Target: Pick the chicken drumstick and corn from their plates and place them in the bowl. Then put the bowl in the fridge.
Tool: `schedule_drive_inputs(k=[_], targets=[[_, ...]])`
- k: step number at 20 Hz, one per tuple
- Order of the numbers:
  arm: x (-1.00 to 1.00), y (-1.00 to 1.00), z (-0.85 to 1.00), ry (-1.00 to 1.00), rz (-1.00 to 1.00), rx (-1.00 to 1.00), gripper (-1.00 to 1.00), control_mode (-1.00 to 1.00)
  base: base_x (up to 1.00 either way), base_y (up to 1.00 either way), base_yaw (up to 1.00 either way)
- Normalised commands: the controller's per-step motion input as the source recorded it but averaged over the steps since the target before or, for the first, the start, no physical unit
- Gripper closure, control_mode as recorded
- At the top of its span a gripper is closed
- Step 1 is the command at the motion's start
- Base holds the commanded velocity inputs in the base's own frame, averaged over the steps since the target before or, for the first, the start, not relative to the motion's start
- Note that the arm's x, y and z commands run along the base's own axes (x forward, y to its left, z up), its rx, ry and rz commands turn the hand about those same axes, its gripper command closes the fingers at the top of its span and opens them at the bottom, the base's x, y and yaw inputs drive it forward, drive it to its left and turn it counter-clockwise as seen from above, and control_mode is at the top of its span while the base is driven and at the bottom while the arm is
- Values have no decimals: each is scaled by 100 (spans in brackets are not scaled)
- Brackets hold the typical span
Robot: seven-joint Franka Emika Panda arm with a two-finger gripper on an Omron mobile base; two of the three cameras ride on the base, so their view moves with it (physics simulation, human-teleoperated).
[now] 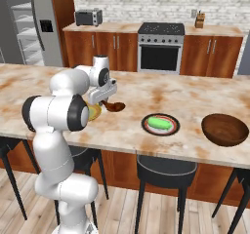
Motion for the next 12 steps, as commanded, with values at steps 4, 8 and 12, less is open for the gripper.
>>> schedule_drive_inputs(k=[4,8,12], targets=[[0,0,0,0,0,0,100,-100,0,0,0],[0,0,0,0,0,0,100,100,0,0,0],[0,0,0,0,0,0,100,100,0,0,0]])
